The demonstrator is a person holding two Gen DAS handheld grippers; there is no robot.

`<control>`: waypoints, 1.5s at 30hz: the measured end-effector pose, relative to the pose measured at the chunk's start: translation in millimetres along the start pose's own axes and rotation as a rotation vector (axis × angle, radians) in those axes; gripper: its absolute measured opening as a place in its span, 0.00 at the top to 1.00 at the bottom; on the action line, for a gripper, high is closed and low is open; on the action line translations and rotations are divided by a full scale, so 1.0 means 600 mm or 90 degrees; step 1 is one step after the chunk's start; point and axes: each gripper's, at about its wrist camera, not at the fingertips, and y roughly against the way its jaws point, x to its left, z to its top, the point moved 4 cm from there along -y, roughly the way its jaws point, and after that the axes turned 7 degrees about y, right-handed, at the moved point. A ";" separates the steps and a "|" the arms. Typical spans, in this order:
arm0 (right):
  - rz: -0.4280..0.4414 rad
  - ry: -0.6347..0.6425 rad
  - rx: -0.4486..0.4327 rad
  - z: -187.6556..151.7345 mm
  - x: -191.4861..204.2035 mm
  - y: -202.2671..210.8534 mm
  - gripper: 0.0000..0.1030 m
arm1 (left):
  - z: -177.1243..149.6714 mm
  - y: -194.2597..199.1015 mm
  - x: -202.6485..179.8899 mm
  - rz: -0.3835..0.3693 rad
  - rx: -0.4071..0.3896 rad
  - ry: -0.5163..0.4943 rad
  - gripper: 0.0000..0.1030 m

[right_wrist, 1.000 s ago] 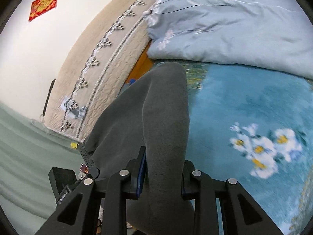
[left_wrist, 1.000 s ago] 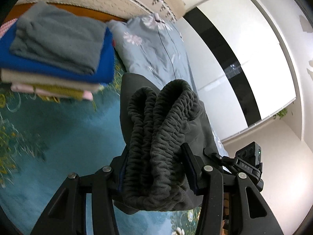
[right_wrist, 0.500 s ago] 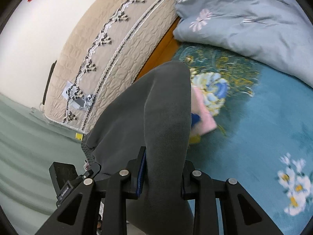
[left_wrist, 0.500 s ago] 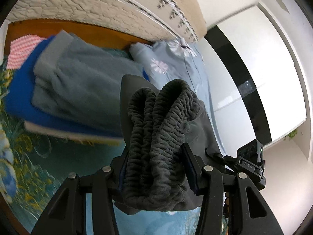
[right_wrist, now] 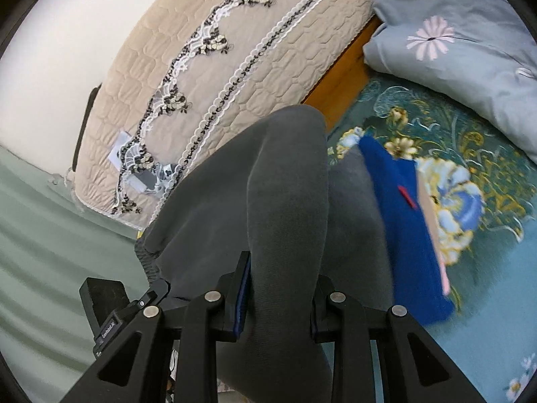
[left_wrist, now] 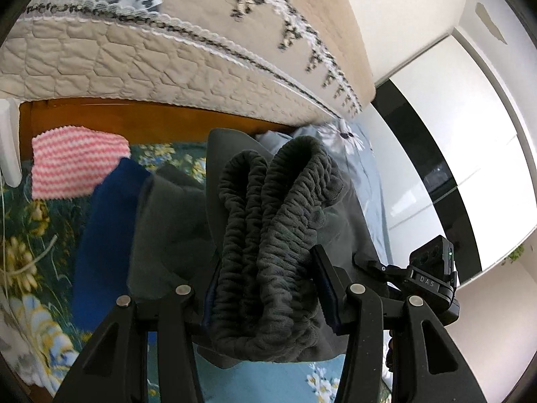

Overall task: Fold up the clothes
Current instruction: 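Lower the bundle with both grippers onto the blue garment on the stack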

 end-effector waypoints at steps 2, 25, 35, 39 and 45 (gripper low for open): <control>-0.002 0.001 0.007 0.009 0.000 -0.025 0.72 | 0.004 -0.013 0.021 0.012 0.004 0.010 0.50; -0.083 0.026 0.032 0.013 -0.045 -0.117 0.71 | 0.016 -0.084 0.105 0.040 0.001 0.052 0.49; -0.105 0.003 0.029 0.022 -0.062 -0.114 0.64 | 0.016 -0.074 0.108 0.058 0.033 0.063 0.47; -0.122 0.001 0.011 0.035 -0.065 -0.083 0.46 | 0.016 -0.064 0.101 0.074 0.042 0.070 0.46; -0.129 0.010 -0.006 0.042 -0.056 -0.044 0.46 | 0.040 -0.014 0.079 0.097 -0.002 0.045 0.44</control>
